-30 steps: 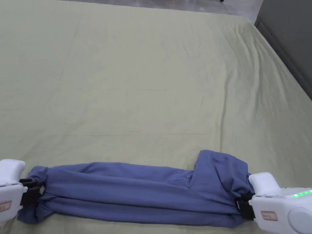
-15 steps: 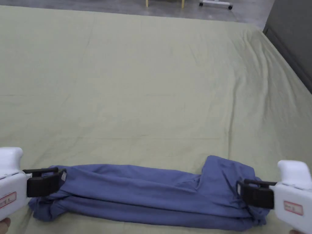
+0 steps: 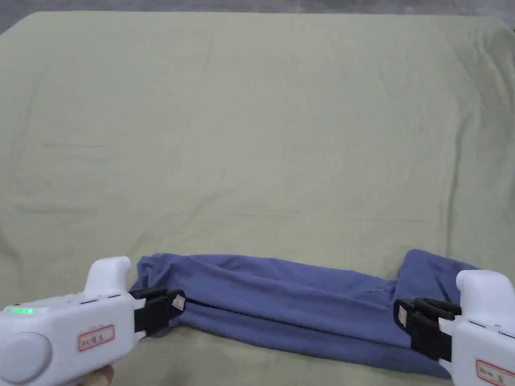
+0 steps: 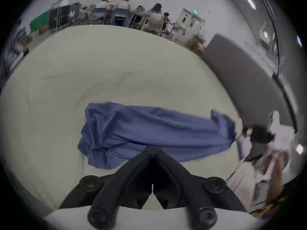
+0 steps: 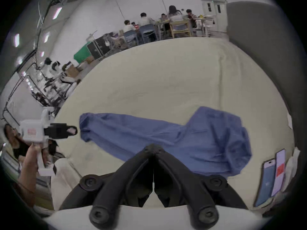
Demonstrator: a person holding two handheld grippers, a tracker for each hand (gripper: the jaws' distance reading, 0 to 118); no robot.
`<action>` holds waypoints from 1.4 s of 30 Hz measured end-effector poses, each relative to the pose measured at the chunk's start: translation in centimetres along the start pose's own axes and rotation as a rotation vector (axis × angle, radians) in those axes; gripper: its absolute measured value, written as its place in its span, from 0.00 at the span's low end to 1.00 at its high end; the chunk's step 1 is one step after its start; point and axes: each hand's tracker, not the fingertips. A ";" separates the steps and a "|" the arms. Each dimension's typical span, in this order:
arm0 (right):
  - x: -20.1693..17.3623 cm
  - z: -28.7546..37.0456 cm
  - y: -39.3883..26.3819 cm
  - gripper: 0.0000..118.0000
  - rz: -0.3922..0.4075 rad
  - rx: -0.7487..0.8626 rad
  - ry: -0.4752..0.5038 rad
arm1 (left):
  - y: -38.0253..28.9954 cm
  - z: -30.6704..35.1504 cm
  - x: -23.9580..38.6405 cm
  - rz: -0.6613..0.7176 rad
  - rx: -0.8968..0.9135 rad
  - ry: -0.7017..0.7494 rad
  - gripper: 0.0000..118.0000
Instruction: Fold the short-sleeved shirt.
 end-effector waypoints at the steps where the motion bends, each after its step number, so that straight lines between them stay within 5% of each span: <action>1: -0.5 -0.3 0.0 0.03 0.006 -0.006 0.003 | 0.6 0.0 -1.5 0.075 0.013 -0.073 0.13; 3: -1.5 -0.8 0.4 0.03 0.015 -0.015 0.000 | 2.1 -0.3 -4.0 0.099 0.034 -0.041 1.00; 6: -3.0 -1.5 0.7 0.03 0.022 -0.025 0.043 | 3.2 -2.4 -4.8 0.055 0.024 0.082 1.00; 15: -5.2 -2.2 1.5 0.03 0.038 -0.037 0.121 | 2.2 -9.3 -5.8 0.184 -0.177 -0.014 1.00; 19: -4.9 -2.1 1.4 0.03 0.054 -0.057 0.121 | 2.0 -8.4 -4.1 0.152 -0.109 0.038 0.96; 20: -4.8 -2.0 1.3 0.03 0.056 -0.061 0.116 | 2.4 -7.5 -4.1 0.158 -0.077 0.032 0.67; 21: -4.6 -2.0 1.3 0.03 0.057 -0.063 0.110 | 2.4 -6.9 -3.7 0.157 -0.049 0.064 0.14; 24: -4.0 -2.1 1.1 0.03 0.043 -0.068 0.089 | 2.2 -7.4 -5.7 0.217 -0.068 -0.072 0.14; 30: -3.7 -1.6 1.2 0.03 0.017 -0.067 0.077 | 1.2 -3.7 -8.1 0.365 0.055 -0.118 0.14; 39: -4.4 -1.4 1.7 0.03 0.020 -0.047 0.076 | 3.8 4.4 -10.3 0.280 0.162 0.200 0.14; 42: -4.7 -1.4 1.8 0.03 0.030 -0.047 0.074 | 3.9 4.3 -7.2 0.236 0.143 0.177 0.14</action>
